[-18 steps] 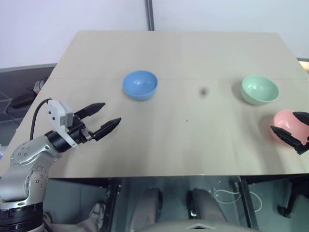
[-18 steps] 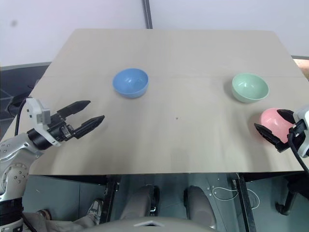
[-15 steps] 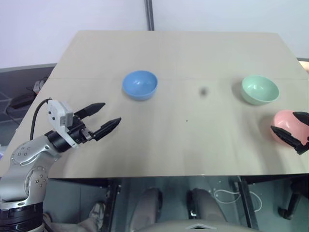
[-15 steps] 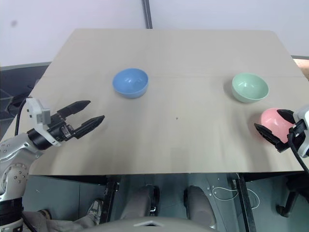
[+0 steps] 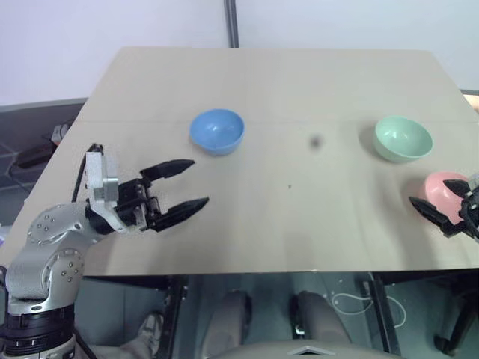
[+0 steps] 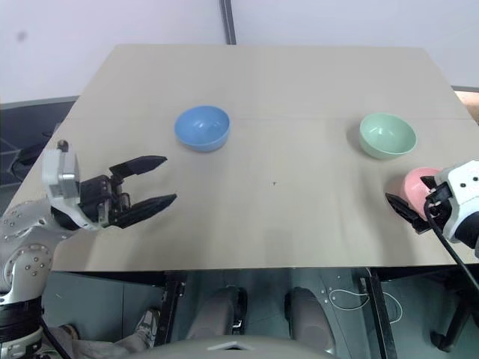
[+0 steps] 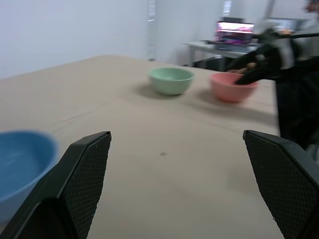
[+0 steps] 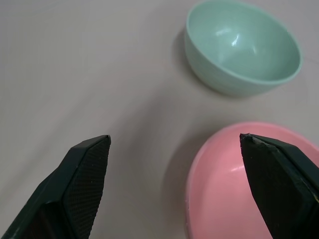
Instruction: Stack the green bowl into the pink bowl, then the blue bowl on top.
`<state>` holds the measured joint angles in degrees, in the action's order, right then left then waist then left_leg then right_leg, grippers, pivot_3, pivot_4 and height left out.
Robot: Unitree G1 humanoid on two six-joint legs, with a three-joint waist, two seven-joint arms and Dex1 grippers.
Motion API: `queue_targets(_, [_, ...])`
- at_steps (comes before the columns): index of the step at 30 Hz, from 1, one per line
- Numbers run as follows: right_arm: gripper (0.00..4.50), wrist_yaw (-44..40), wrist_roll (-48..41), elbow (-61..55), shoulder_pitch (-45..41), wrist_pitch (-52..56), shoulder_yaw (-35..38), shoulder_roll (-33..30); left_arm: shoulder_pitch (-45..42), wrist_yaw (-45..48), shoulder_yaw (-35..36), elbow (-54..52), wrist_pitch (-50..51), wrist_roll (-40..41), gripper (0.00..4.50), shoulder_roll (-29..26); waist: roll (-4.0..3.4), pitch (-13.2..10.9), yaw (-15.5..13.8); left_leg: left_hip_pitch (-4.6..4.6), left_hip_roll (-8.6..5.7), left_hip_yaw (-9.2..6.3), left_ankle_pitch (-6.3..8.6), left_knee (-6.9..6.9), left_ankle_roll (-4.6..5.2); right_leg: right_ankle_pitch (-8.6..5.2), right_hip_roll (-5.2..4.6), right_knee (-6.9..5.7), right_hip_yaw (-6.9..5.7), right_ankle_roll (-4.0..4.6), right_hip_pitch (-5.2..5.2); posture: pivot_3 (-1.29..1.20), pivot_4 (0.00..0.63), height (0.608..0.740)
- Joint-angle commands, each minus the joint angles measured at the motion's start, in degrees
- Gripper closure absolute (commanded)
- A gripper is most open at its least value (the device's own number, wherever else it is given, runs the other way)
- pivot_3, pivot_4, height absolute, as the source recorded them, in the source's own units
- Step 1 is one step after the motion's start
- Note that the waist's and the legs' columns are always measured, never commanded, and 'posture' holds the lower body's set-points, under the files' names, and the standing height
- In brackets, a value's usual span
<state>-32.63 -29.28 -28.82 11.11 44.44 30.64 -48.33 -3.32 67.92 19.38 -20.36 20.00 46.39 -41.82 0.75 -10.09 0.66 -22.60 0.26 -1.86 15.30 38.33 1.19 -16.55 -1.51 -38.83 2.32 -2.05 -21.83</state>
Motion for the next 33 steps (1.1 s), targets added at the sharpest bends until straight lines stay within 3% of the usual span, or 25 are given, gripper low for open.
queue_targets(1, [0.01, 2.35, 1.87, 1.62, -1.96, 2.62, -1.95, -0.45, -1.70, 1.85, -1.62, -3.39, -0.27, 1.43, 0.00, -0.69, -0.01, 0.00, 0.00, 0.00, 0.00, 0.00, 0.00, 0.00, 0.00, 0.00, 0.01, 0.00, 0.00, 0.00, 0.00, 0.00, 0.150, 0.740])
queue_targets(4, [0.01, 3.55, 3.90, 5.54, -4.48, 3.01, -4.73, -0.36, -2.95, 1.55, -2.65, -3.59, -0.49, 0.92, 0.00, -0.56, 0.00, 0.00, 0.03, 0.00, 0.00, 0.00, 0.00, 0.00, 0.00, 0.00, 0.03, 0.00, 0.00, 0.00, 0.00, 0.00, 0.150, 0.740])
queue_targets(6, [0.81, 3.55, 4.63, 7.79, -6.23, 3.01, -6.11, -0.53, -3.20, 1.59, -2.81, -3.56, -0.58, 0.84, 0.00, -0.69, 0.00, 0.00, 0.07, 0.00, -0.01, 0.02, 0.00, 0.00, 0.00, 0.00, 0.03, 0.00, 0.01, 0.00, 0.00, 0.00, 0.150, 0.740])
queue_targets(11, [3.41, 3.55, 6.88, 10.66, -8.74, 2.03, -8.97, -0.68, -2.54, 1.47, -2.33, -4.42, -0.25, 1.63, 0.00, -0.97, -0.01, -0.01, 0.09, -0.01, 0.00, 0.00, 0.00, 0.00, 0.00, 0.00, 0.05, 0.00, 0.01, 0.00, -0.02, 0.00, 0.150, 0.740])
queue_targets(14, [4.47, 4.12, 9.18, 11.17, -9.45, 0.39, -10.06, -0.80, -1.94, 1.49, -1.90, -4.38, -0.19, 1.69, 0.00, -1.25, -0.01, -0.01, 0.09, -0.01, 0.00, -0.01, 0.00, 0.00, 0.00, 0.00, 0.04, 0.00, 0.01, 0.00, -0.02, 0.00, 0.150, 0.740])
queue_targets(19, [4.47, 1.12, 9.29, 5.13, -8.09, 1.19, -9.99, -2.89, 0.05, 1.45, -1.58, -3.60, -1.21, 0.34, 0.00, -1.44, -0.03, -0.02, 0.08, -0.01, 0.00, -0.01, 0.00, 0.00, 0.00, 0.00, 0.04, 0.00, 0.00, 0.00, -0.02, 0.00, 0.150, 0.740])
queue_targets(23, [4.47, -3.40, 2.13, -6.59, -9.19, 3.06, -11.33, -1.83, 0.64, 0.88, -1.01, -2.77, -1.74, -0.09, 0.00, -1.25, -0.05, -0.03, 0.22, -0.02, 0.03, -0.03, 0.00, -0.02, 0.00, 0.00, 0.07, -0.01, 0.01, 0.00, -0.04, 0.00, 0.150, 0.740])
queue_targets(28, [4.47, 0.86, 4.87, -7.42, -21.46, 1.72, -27.42, 6.19, 0.01, 0.46, -1.41, -2.16, -2.34, -0.72, 0.00, -0.82, 0.08, -0.02, 0.41, 0.06, 0.09, -0.04, 0.00, 0.04, 0.00, 0.00, 0.14, -0.02, 0.01, 0.00, 0.01, 0.00, 0.150, 0.740])
queue_targets(33, [4.47, -2.58, 12.31, 8.68, -32.55, -4.60, -43.02, 13.67, 0.61, -0.80, -1.36, -3.28, -2.49, -0.95, 0.00, -0.20, 0.09, -0.03, 0.06, -0.05, 0.03, -0.07, -0.01, 0.04, -0.01, 0.01, 0.08, -0.02, -0.04, 0.01, -0.10, 0.00, 0.150, 0.740])
